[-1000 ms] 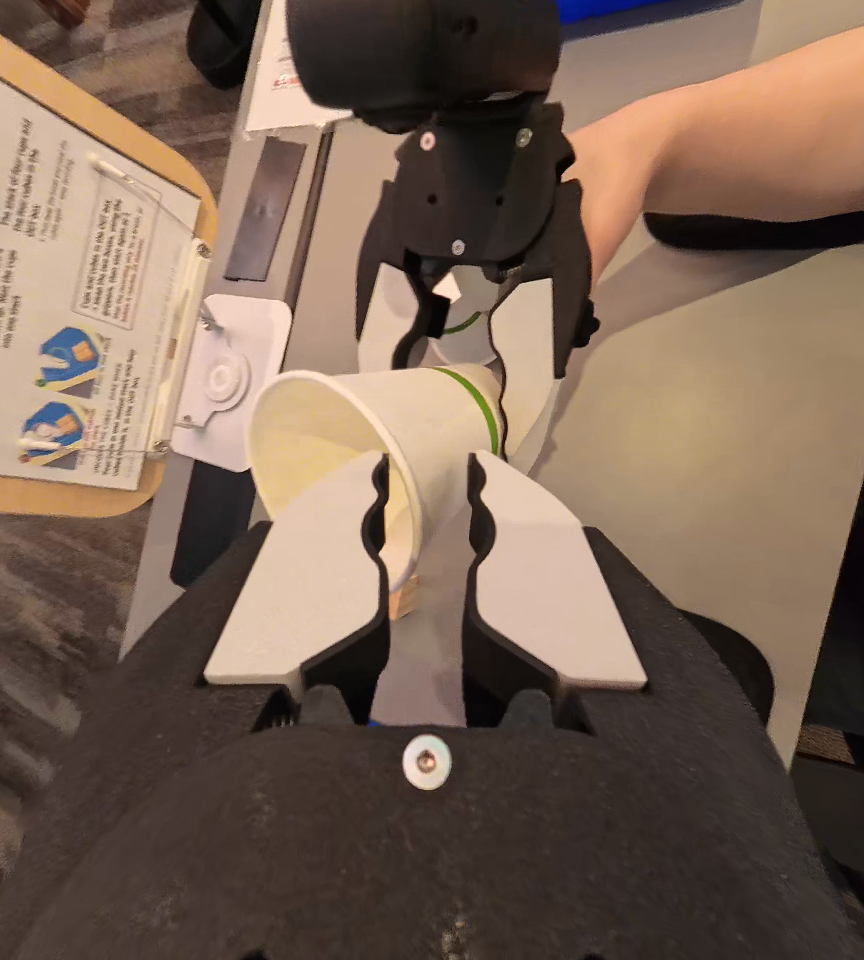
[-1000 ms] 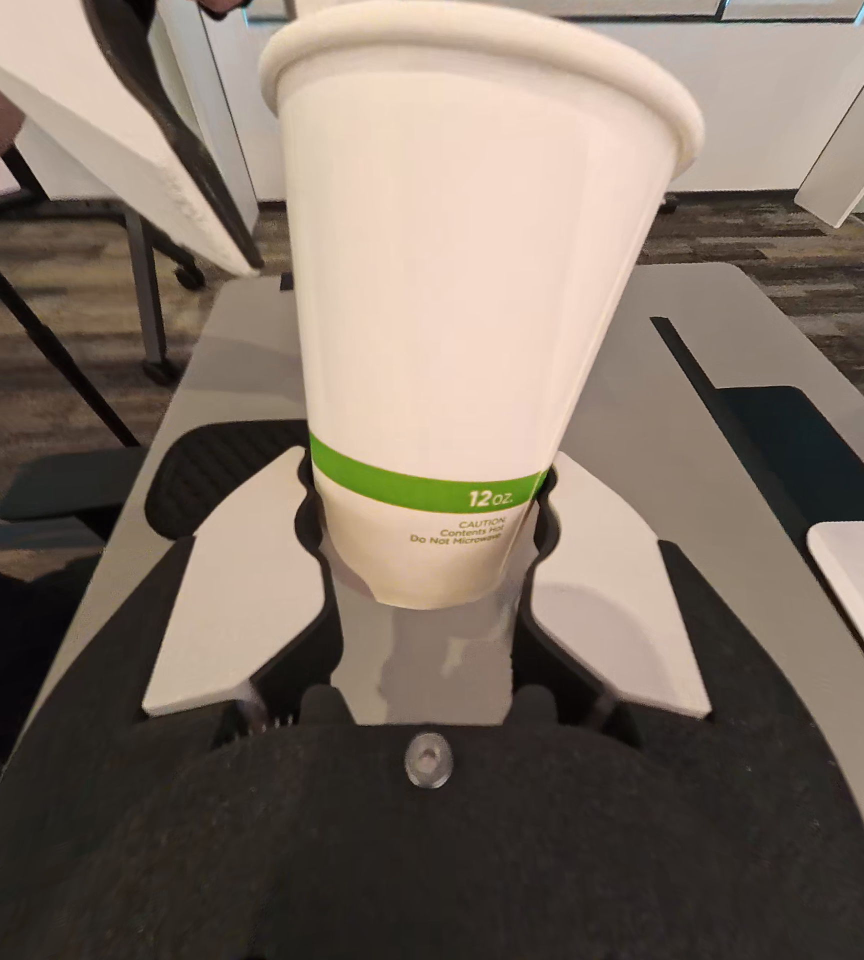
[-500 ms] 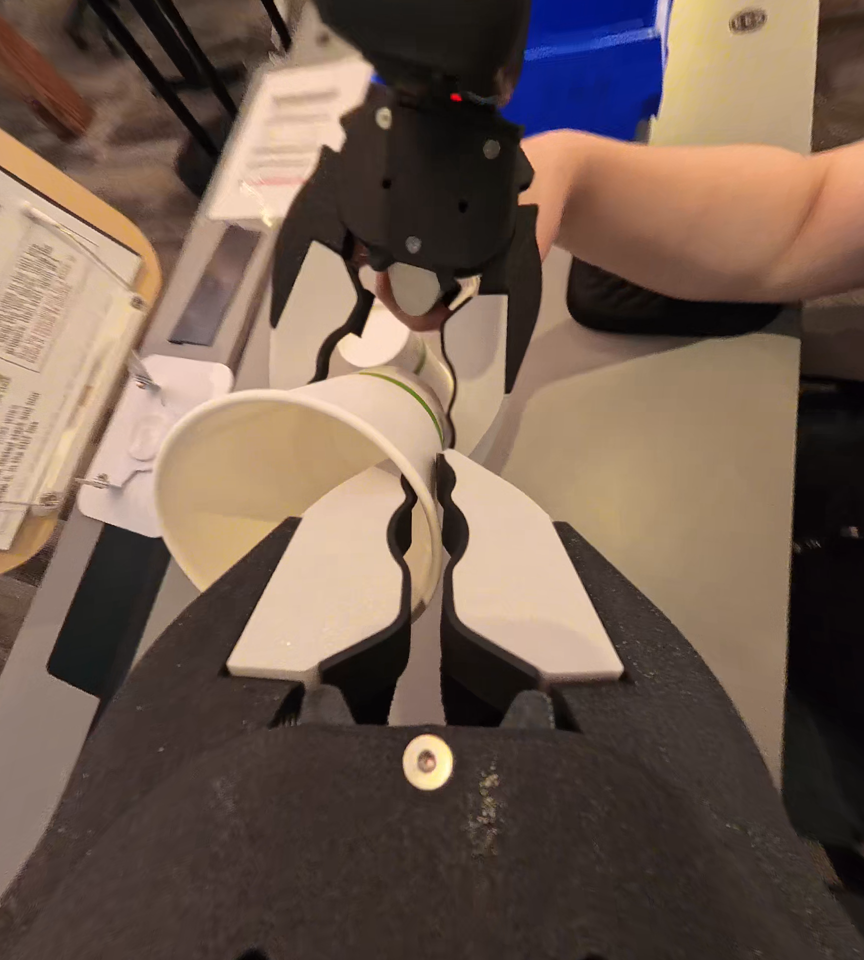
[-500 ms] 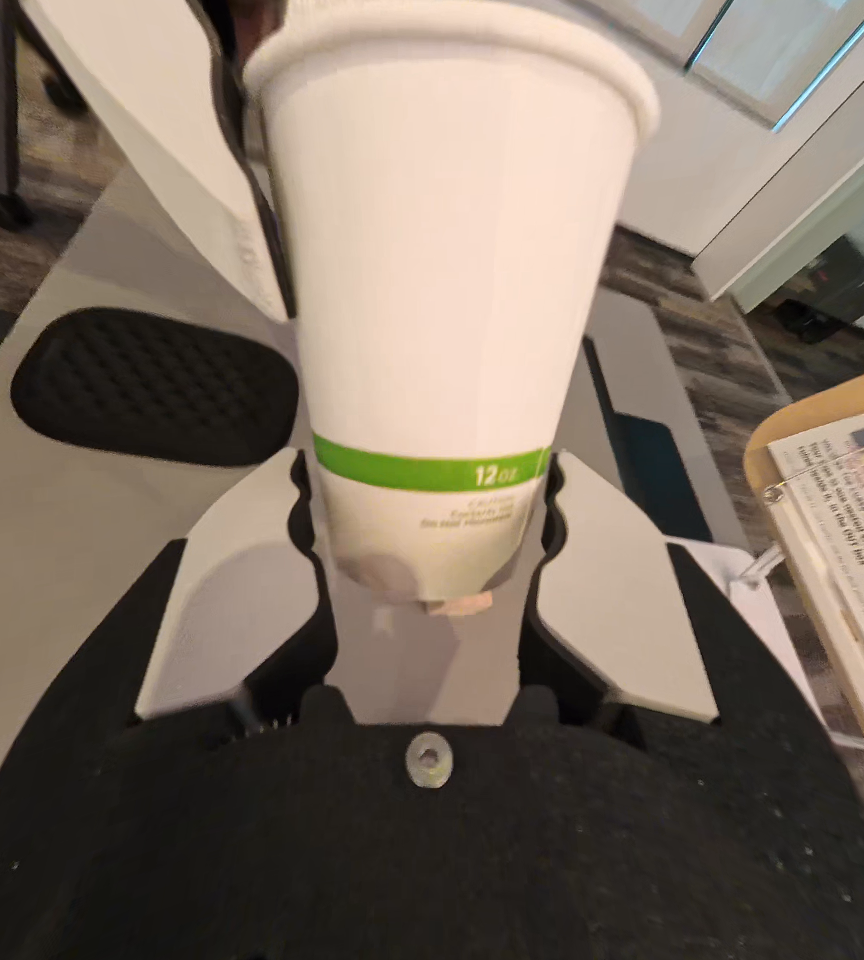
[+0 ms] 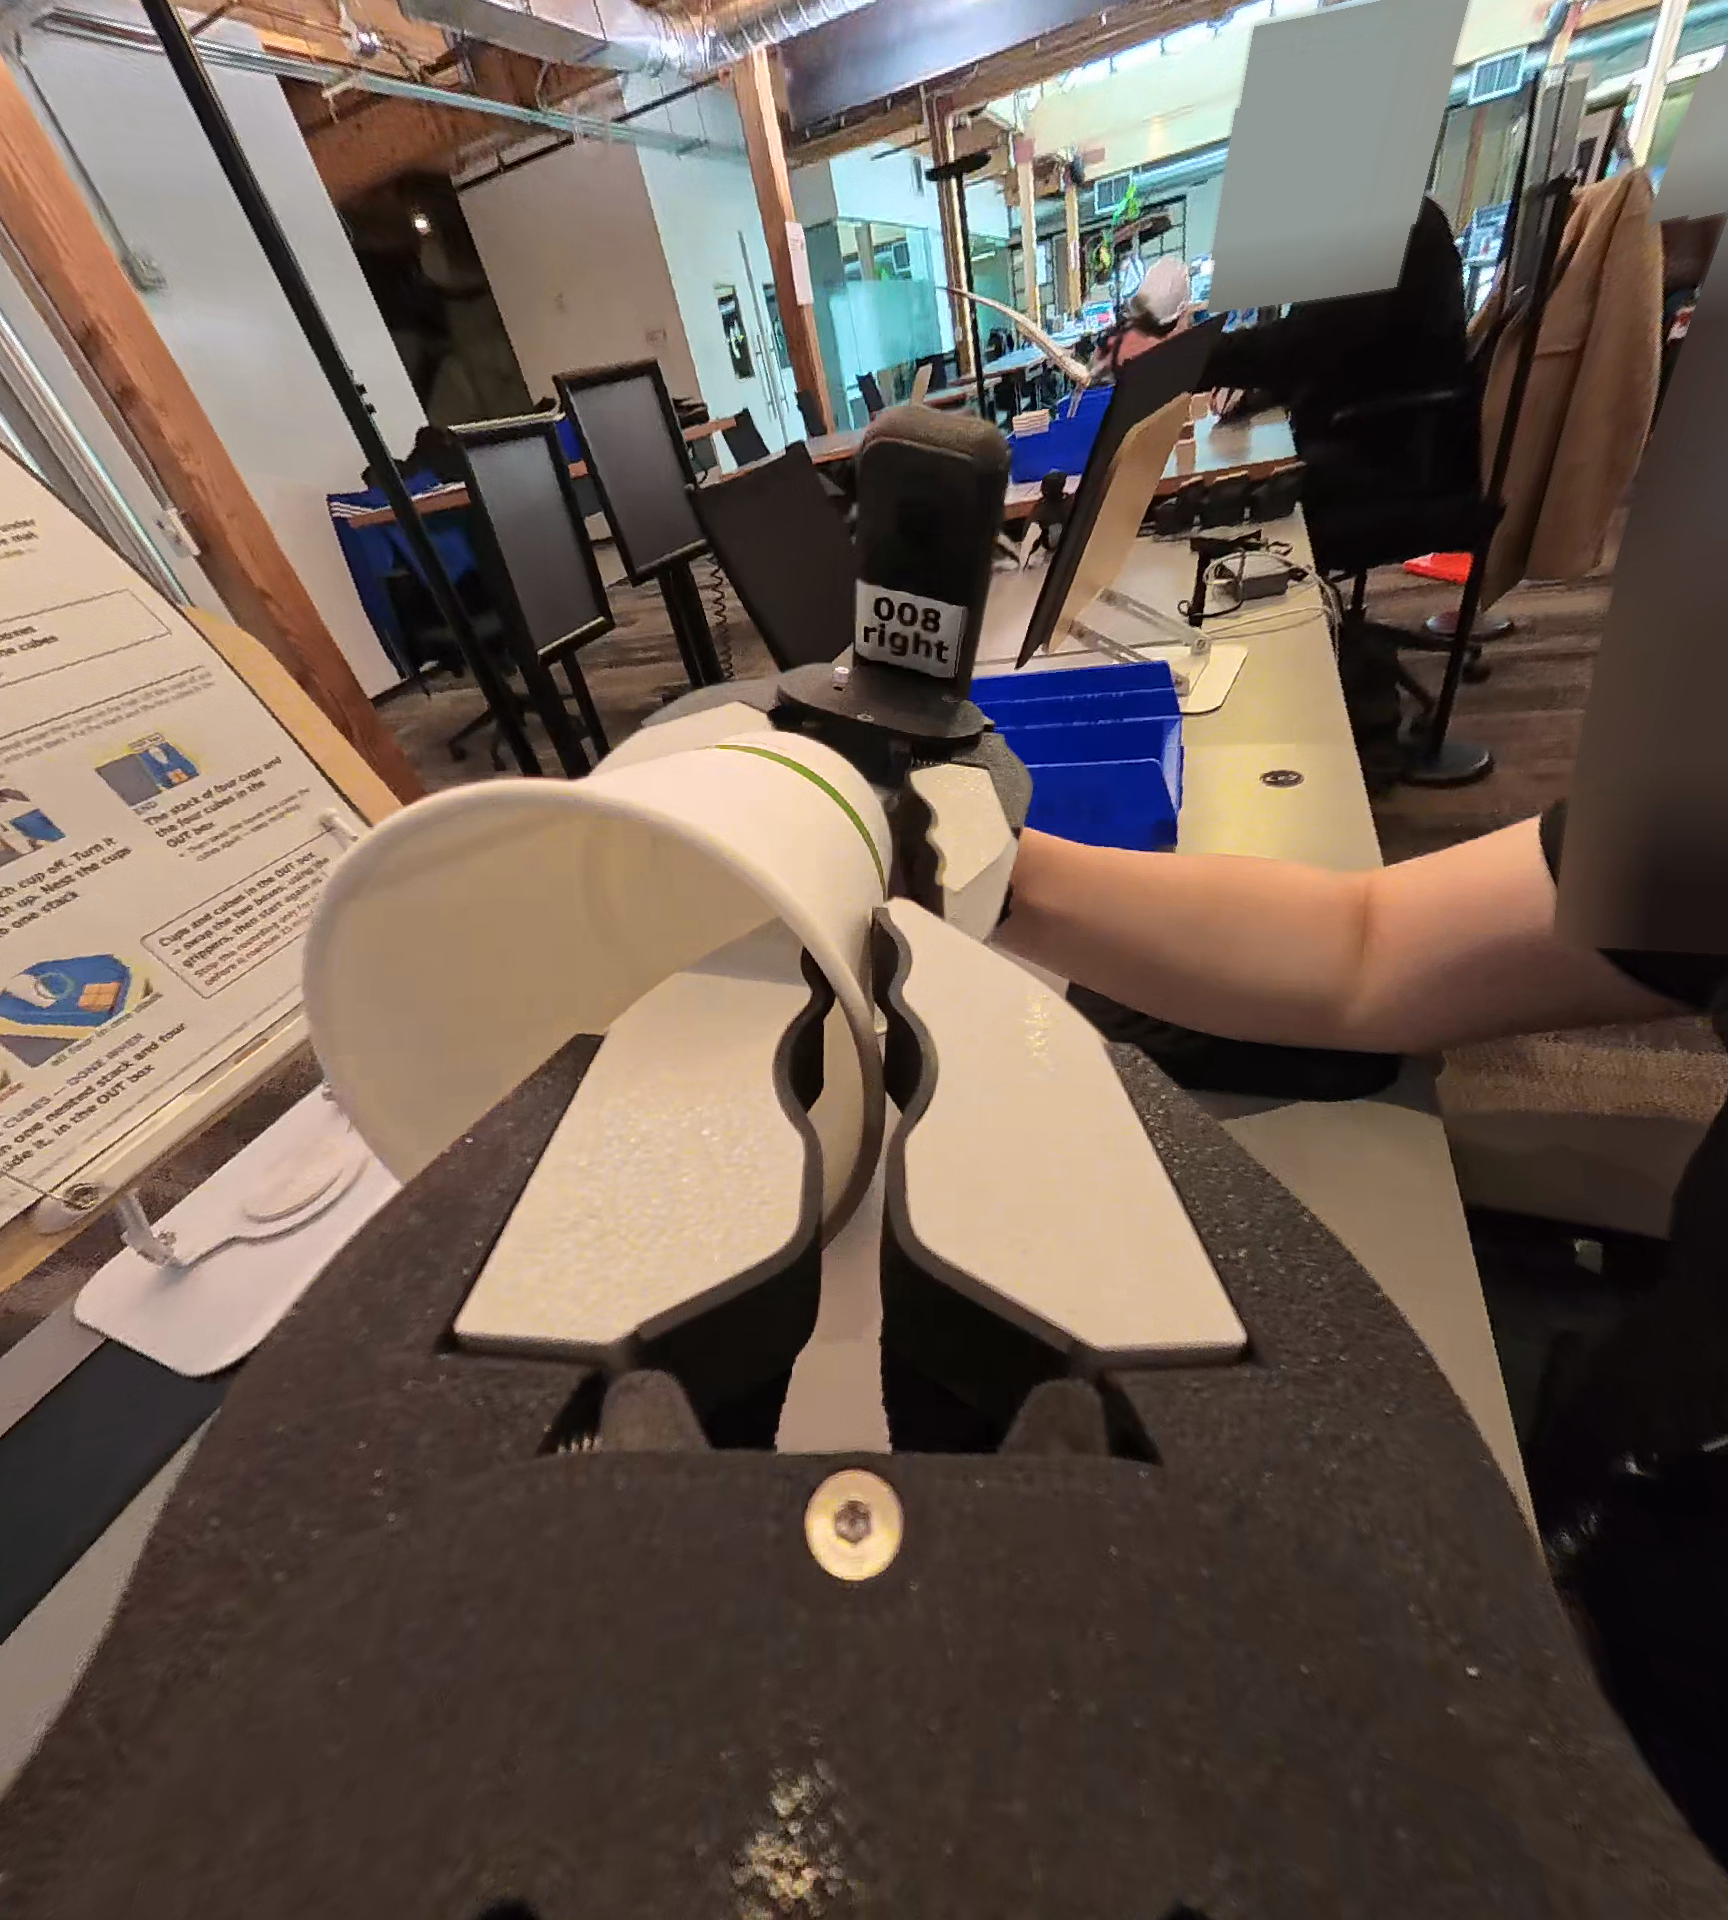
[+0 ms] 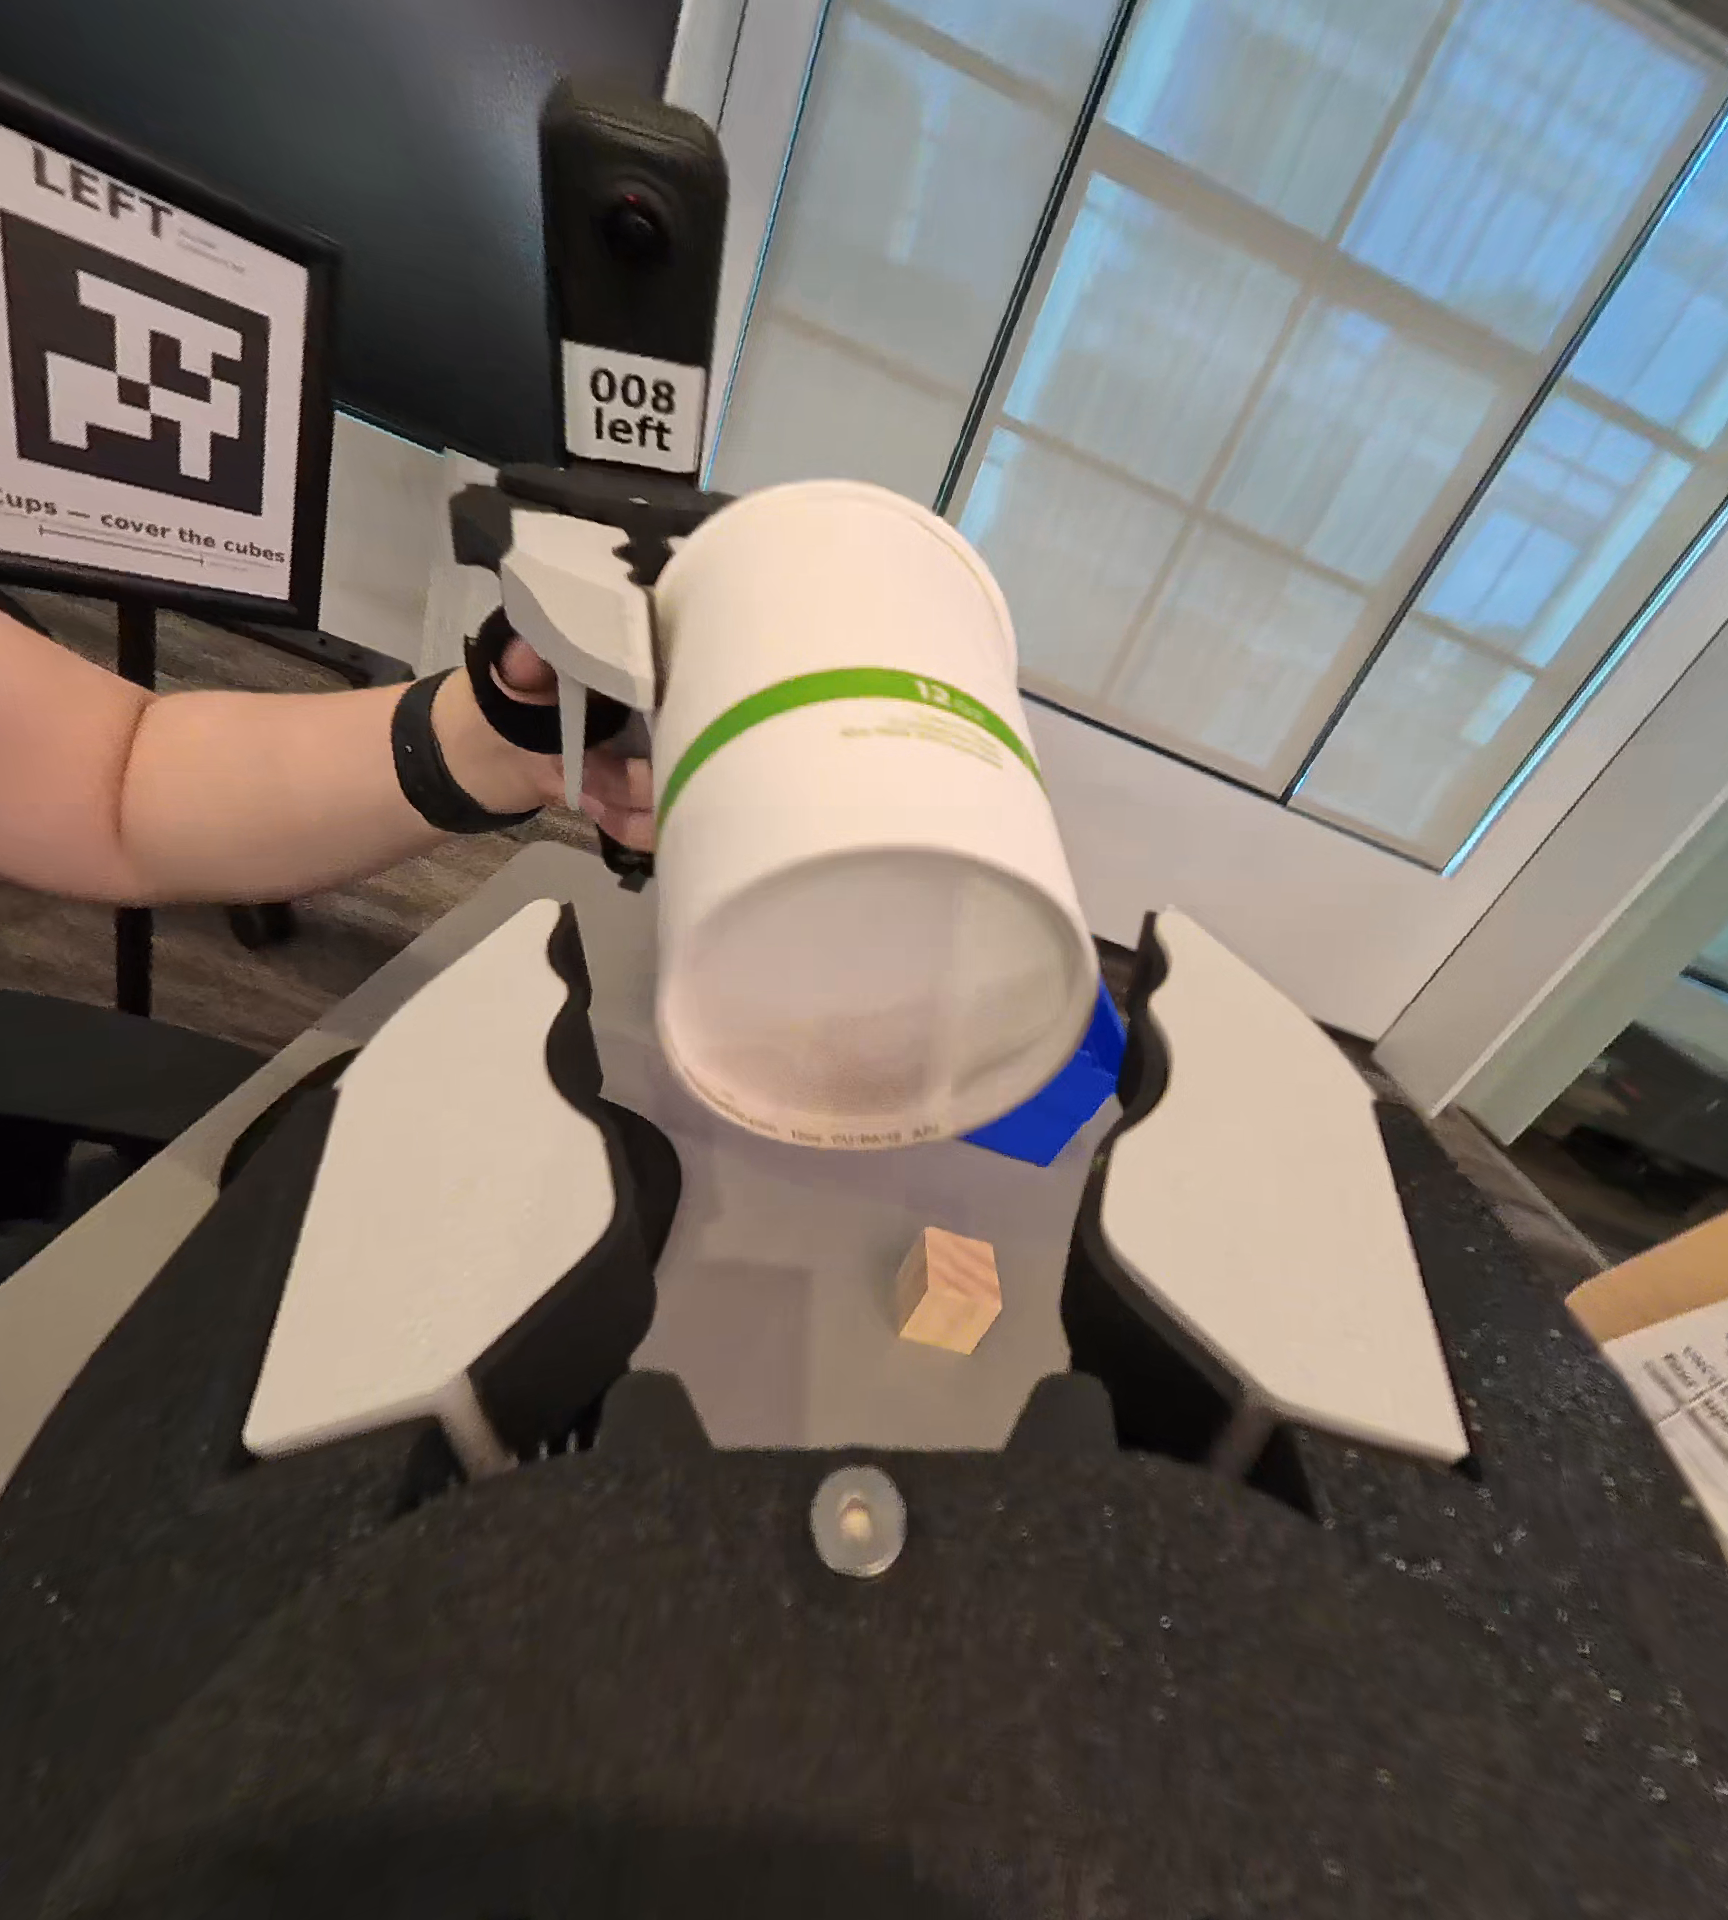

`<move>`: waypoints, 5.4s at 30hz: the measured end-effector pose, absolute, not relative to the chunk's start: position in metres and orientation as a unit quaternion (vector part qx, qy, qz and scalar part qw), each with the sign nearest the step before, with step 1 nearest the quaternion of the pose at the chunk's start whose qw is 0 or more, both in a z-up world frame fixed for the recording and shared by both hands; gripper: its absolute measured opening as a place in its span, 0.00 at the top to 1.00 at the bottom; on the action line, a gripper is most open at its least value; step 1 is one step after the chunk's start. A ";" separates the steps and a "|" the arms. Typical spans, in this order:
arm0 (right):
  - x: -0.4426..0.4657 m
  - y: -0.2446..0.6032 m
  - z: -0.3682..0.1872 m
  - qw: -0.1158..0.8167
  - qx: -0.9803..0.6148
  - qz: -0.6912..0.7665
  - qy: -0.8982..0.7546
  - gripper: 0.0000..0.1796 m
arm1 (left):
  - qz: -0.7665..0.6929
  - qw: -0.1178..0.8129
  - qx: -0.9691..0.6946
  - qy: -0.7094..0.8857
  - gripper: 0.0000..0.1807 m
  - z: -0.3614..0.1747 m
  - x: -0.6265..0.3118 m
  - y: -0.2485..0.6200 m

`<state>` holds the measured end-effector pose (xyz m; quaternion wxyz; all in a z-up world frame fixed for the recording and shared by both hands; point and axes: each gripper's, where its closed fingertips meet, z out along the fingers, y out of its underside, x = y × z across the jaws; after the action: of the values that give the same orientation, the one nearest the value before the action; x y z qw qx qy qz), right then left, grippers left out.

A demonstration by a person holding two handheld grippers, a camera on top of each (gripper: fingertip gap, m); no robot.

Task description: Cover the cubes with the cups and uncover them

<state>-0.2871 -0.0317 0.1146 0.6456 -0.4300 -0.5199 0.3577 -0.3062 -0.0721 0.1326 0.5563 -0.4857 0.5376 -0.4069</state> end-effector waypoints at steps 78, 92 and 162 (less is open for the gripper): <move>-0.271 0.091 -0.056 0.069 -0.720 -0.013 -0.691 0.57 | -0.382 0.641 -0.580 0.327 0.87 0.034 -0.480 -0.110; -0.264 0.086 -0.080 0.050 -0.721 -0.009 -0.691 0.57 | -0.393 0.628 -0.578 0.342 0.87 0.031 -0.465 -0.110; -0.218 -0.007 0.124 0.648 -0.512 0.215 -0.522 0.91 | -0.149 0.564 -0.656 0.479 0.99 0.109 -0.512 0.034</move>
<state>-0.2176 -0.0074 0.1237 0.6477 -0.5116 -0.5219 0.2154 -0.5117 0.0339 0.1091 0.5641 -0.6556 0.4793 -0.1494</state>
